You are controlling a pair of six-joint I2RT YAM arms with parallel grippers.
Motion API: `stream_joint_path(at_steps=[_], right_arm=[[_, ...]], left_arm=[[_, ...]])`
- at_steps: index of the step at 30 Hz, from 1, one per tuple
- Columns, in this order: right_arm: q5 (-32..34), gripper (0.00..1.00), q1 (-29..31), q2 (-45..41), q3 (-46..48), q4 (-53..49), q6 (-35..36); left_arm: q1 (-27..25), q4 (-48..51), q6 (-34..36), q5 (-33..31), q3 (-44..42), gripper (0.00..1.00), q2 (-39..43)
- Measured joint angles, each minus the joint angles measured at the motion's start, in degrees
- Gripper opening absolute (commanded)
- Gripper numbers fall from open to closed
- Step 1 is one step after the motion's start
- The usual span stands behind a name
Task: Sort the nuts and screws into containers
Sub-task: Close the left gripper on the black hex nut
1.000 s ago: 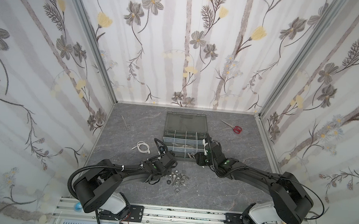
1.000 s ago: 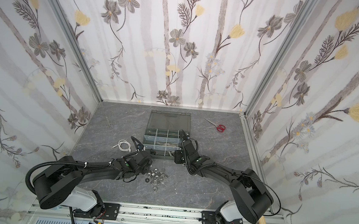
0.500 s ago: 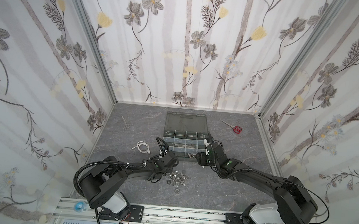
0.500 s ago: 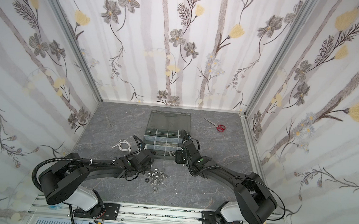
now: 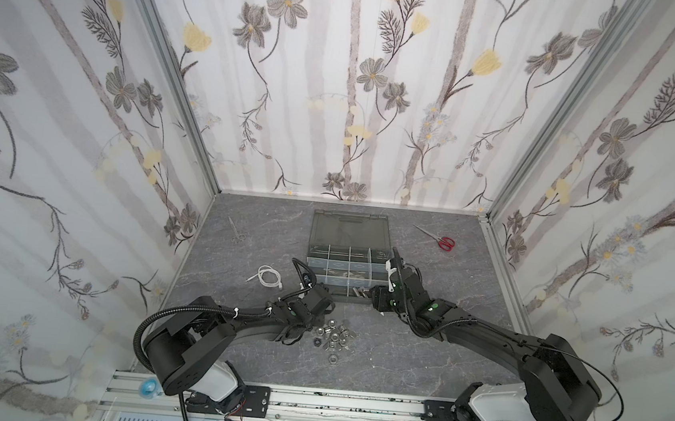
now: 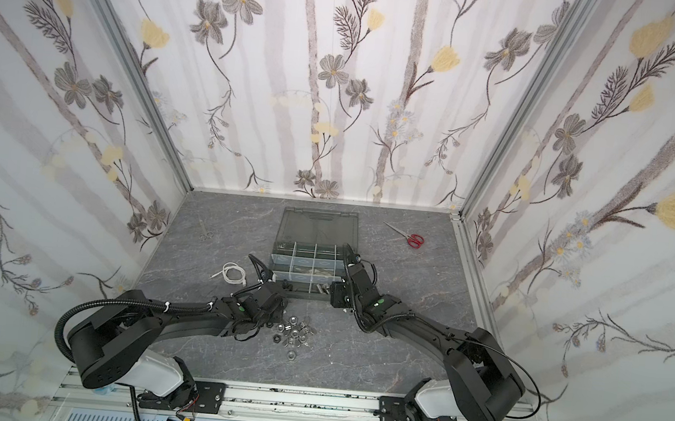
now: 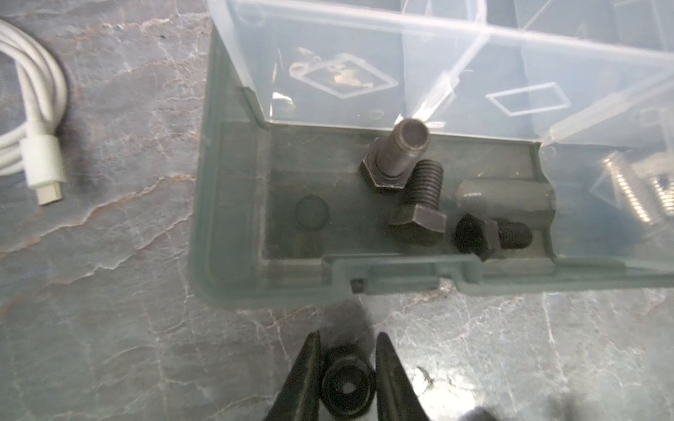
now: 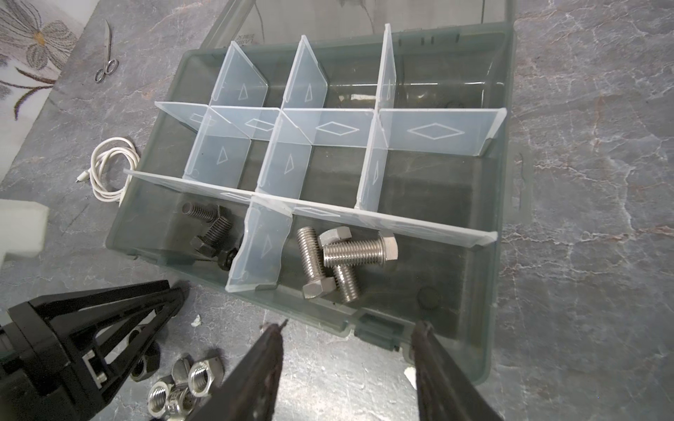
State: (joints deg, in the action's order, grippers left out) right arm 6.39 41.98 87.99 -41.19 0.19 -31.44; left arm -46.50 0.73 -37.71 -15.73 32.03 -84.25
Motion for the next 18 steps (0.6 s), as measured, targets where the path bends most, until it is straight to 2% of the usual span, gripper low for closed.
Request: stream_joint_path(at_steps=[18], right_arm=[[1.7,0.58,0.0,-5.0,3.8,-0.8,-0.5]], left_arm=[[-0.3,4.0,-0.2,4.6,1.8,0.25,8.8]])
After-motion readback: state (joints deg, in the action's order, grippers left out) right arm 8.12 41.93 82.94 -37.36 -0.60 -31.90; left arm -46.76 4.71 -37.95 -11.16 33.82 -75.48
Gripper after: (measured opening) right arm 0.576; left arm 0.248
